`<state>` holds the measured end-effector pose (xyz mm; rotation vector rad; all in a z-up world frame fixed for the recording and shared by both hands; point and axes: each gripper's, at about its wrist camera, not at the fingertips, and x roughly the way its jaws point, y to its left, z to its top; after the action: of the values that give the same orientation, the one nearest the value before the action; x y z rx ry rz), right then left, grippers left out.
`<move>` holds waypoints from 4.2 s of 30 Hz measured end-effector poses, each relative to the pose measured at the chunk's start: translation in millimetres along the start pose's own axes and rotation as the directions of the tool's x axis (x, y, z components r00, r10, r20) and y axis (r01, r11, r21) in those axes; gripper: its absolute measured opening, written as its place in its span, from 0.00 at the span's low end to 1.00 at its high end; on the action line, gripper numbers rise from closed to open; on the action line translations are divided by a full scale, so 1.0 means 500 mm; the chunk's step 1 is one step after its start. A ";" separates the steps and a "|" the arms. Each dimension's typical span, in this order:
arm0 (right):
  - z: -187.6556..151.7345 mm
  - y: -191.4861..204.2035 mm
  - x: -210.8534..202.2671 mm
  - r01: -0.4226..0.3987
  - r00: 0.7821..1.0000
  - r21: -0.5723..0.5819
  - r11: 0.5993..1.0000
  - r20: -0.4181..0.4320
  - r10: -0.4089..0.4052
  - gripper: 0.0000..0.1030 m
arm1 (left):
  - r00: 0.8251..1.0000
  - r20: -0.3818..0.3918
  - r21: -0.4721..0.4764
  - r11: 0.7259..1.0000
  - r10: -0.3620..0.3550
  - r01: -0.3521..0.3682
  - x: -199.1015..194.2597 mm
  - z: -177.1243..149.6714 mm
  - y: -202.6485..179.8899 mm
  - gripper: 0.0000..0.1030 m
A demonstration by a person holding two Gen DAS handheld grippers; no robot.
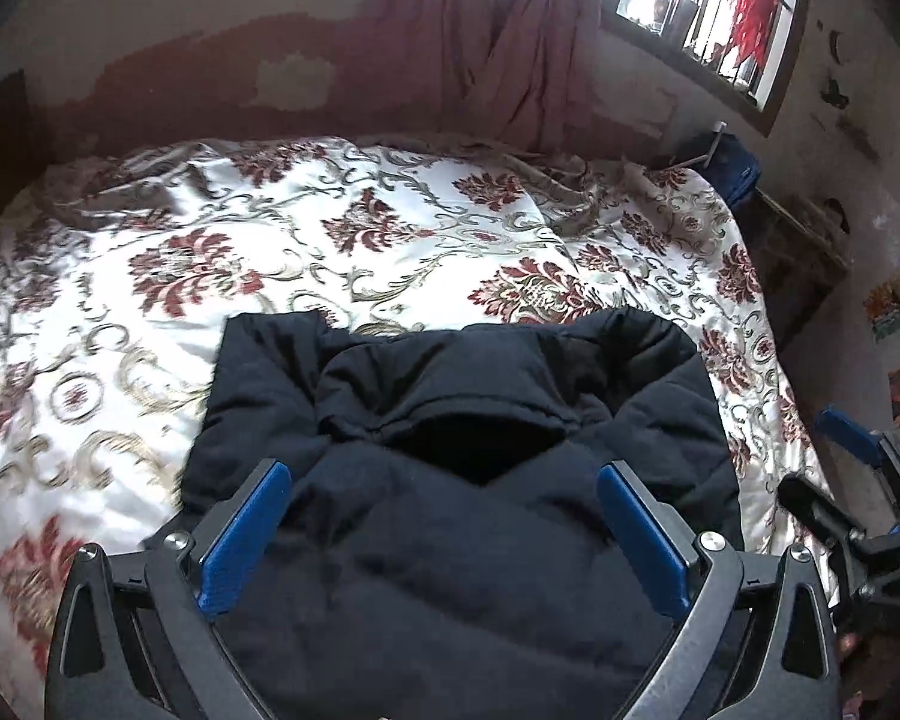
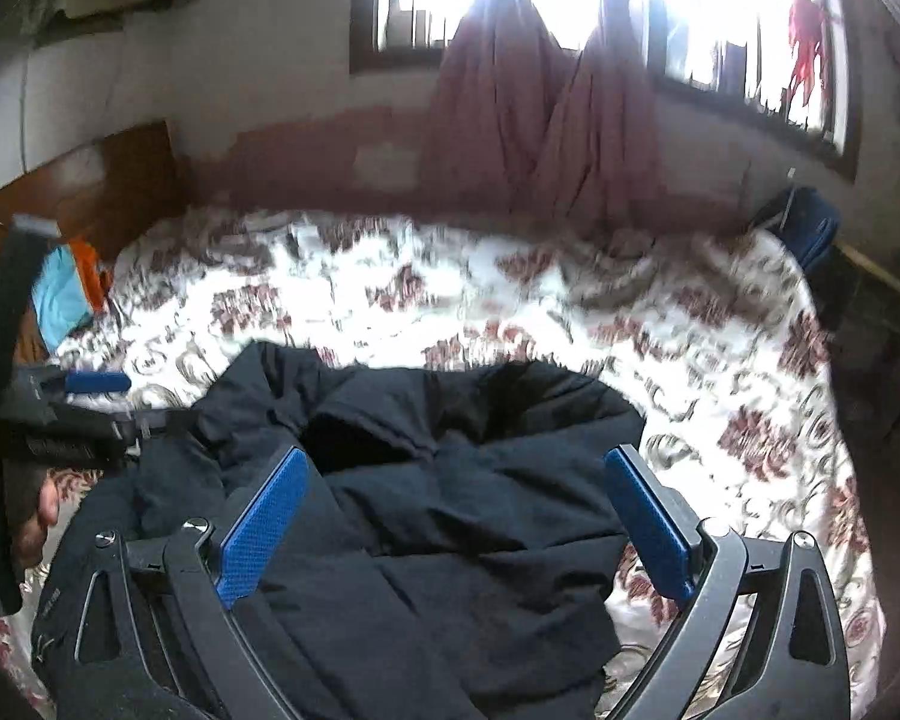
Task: Fold large clothes
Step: 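Push the folded jacket across the bed with the left tool, then grasp the black jacket's edge with the left tool while the right tool closes beside it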
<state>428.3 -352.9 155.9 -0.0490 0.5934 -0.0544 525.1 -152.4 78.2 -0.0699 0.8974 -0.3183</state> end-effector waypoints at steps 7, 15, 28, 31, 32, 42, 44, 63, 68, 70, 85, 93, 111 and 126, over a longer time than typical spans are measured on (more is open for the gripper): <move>0.000 0.032 -0.083 -0.014 0.999 -0.074 0.997 0.030 0.017 0.94 | 0.990 -0.036 0.032 0.990 0.138 -0.136 -0.079 -0.064 -0.005 1.00; -0.049 0.061 -0.140 -0.030 1.000 -0.086 0.996 -0.012 0.029 0.94 | 0.983 -0.035 -0.013 0.983 0.182 -0.183 -0.172 -0.129 0.016 1.00; -0.225 0.131 -0.214 0.100 0.985 -0.154 0.983 -0.126 -0.120 0.94 | 0.980 -0.026 0.028 0.980 0.199 -0.198 -0.258 -0.310 0.098 1.00; -0.283 0.152 -0.240 0.130 0.975 -0.159 0.979 -0.159 -0.156 0.94 | 0.979 -0.049 0.093 0.977 0.198 -0.193 -0.261 -0.353 0.103 1.00; -0.297 0.157 -0.245 0.136 0.973 -0.162 0.977 -0.166 -0.163 0.94 | 0.980 -0.040 0.120 0.975 0.194 -0.188 -0.267 -0.370 0.102 1.00; -0.450 0.222 -0.309 0.167 0.931 -0.210 0.963 -0.287 -0.224 0.94 | 0.986 -0.062 0.377 0.918 0.153 -0.119 -0.287 -0.531 0.084 1.00; -0.470 0.227 -0.316 0.164 0.924 -0.206 0.965 -0.310 -0.223 0.94 | 0.982 -0.108 0.410 0.907 0.157 -0.100 -0.281 -0.565 0.083 1.00; -0.628 0.254 -0.308 0.144 0.828 -0.338 0.930 -0.474 -0.300 0.94 | 0.958 -0.181 0.552 0.829 0.222 -0.088 -0.245 -0.749 0.087 1.00; -0.639 0.259 -0.297 0.146 0.837 -0.390 0.909 -0.442 -0.324 0.94 | 0.960 -0.145 0.584 0.804 0.239 -0.112 -0.236 -0.767 0.087 1.00; -0.642 0.262 -0.297 0.127 0.851 -0.416 0.900 -0.421 -0.315 0.94 | 0.961 -0.122 0.608 0.784 0.249 -0.126 -0.233 -0.777 0.082 1.00; -0.650 0.316 -0.265 0.111 0.917 -0.583 0.805 -0.252 -0.309 0.98 | 0.948 -0.011 0.668 0.708 0.318 -0.230 -0.176 -0.793 0.065 1.00; -0.589 0.337 -0.247 0.131 0.933 -0.532 0.837 -0.219 -0.286 0.98 | 0.952 -0.057 0.634 0.747 0.300 -0.198 -0.180 -0.772 0.075 1.00; -0.289 0.217 -0.241 -0.118 0.950 -0.246 0.962 -0.310 0.038 0.98 | 0.936 0.006 0.697 0.670 0.351 -0.255 -0.242 -0.734 0.019 1.00; -0.196 0.155 -0.208 -0.082 0.964 -0.181 0.980 -0.266 0.031 0.98 | 0.906 0.179 0.553 0.722 0.384 -0.415 -0.288 -0.461 0.052 0.64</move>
<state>290.1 -271.5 128.0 -0.2132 0.8635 0.0530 268.6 -67.7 38.2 0.6841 0.7052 -0.1698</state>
